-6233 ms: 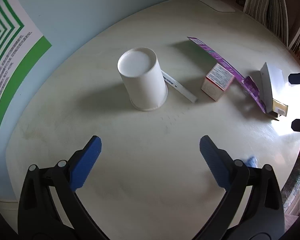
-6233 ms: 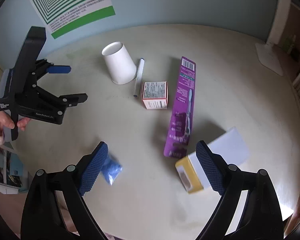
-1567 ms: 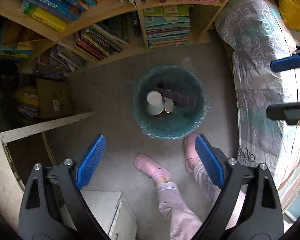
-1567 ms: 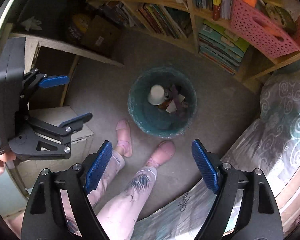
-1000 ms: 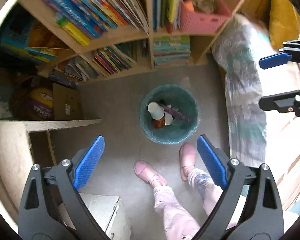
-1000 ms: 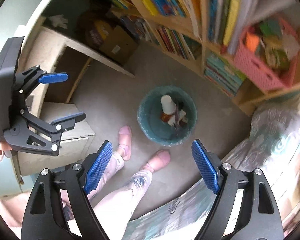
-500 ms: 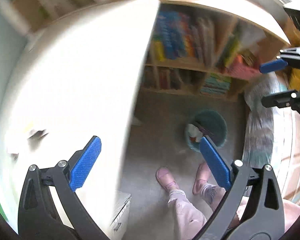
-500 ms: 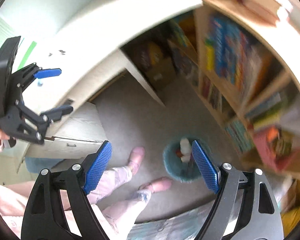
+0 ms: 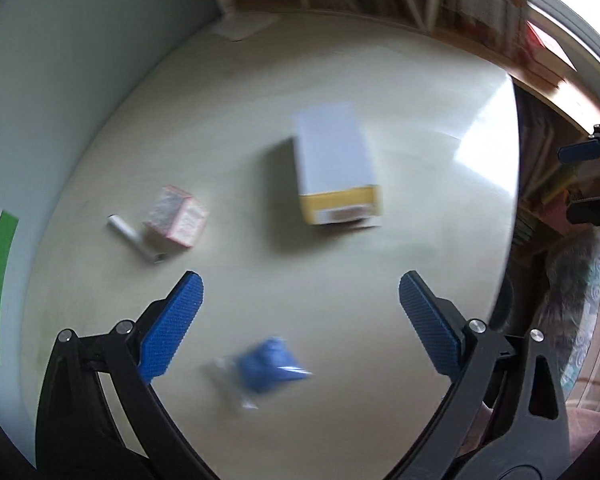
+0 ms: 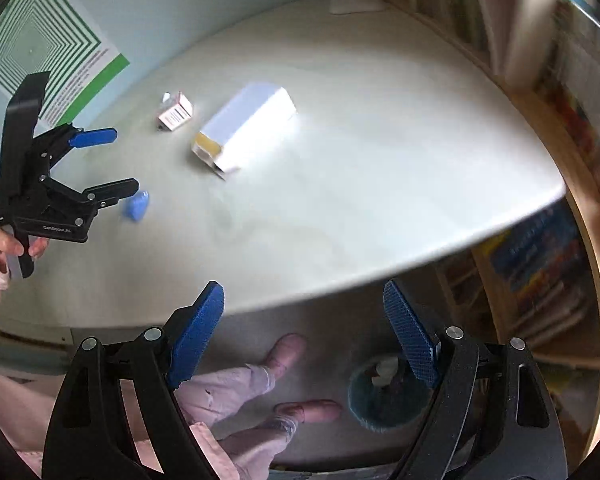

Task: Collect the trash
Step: 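Grasp the small white-and-red box with the left tool while the right tool grasps the white box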

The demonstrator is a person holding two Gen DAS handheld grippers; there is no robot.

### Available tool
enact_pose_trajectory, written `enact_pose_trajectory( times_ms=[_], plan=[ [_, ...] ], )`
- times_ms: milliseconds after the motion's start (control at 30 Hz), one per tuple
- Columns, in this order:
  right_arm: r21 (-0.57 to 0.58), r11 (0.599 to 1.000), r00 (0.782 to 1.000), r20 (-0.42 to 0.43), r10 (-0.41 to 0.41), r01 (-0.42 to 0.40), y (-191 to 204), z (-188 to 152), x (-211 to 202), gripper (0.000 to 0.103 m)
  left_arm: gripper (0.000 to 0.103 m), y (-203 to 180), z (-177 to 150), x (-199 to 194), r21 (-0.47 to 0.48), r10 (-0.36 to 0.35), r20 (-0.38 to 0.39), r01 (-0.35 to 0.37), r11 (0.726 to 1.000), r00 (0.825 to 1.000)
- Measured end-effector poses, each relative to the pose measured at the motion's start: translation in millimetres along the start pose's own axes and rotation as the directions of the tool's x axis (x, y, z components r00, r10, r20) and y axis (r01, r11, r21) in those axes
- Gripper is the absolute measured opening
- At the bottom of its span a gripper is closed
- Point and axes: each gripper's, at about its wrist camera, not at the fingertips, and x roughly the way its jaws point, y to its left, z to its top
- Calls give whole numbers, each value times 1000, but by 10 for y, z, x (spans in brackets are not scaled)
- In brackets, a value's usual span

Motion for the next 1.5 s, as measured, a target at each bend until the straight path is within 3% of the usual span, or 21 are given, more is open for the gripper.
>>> enact_pose_trajectory(
  times_ms=[233, 533, 800, 1167, 1300, 1400, 1467, 1500],
  plan=[
    [-26, 1000, 999, -31, 11, -11, 394, 513, 306, 84, 96, 549, 0, 127, -34, 7, -7, -7, 999, 1000],
    [-18, 1000, 996, -85, -11, 9, 655, 971, 677, 87, 96, 1019, 96, 432, 9, -3, -45, 4, 1000, 999],
    [27, 998, 987, -151, -50, 54, 705, 1250, 1004, 87, 96, 1267, 248, 768, 49, -32, -81, 36, 998, 996],
    [68, 992, 969, -231, -87, 105, 715, 1424, 1380, 88, 94, 1393, 421, 1075, 135, -55, -74, 65, 989, 996],
    [92, 992, 971, -230, -68, 91, 697, 1489, 1442, 89, 84, 1364, 459, 1162, 180, -52, -67, 63, 982, 996],
    [81, 991, 969, -232, -83, 105, 718, 1546, 1455, 89, 67, 1375, 480, 1241, 175, -83, -92, 98, 980, 992],
    [86, 991, 968, -238, -84, 107, 731, 1583, 1467, 89, 62, 1403, 497, 1252, 166, -96, -85, 109, 980, 992],
    [83, 991, 967, -240, -85, 107, 743, 1608, 1478, 89, 52, 1413, 509, 1252, 164, -103, -82, 116, 980, 991]
  ],
)
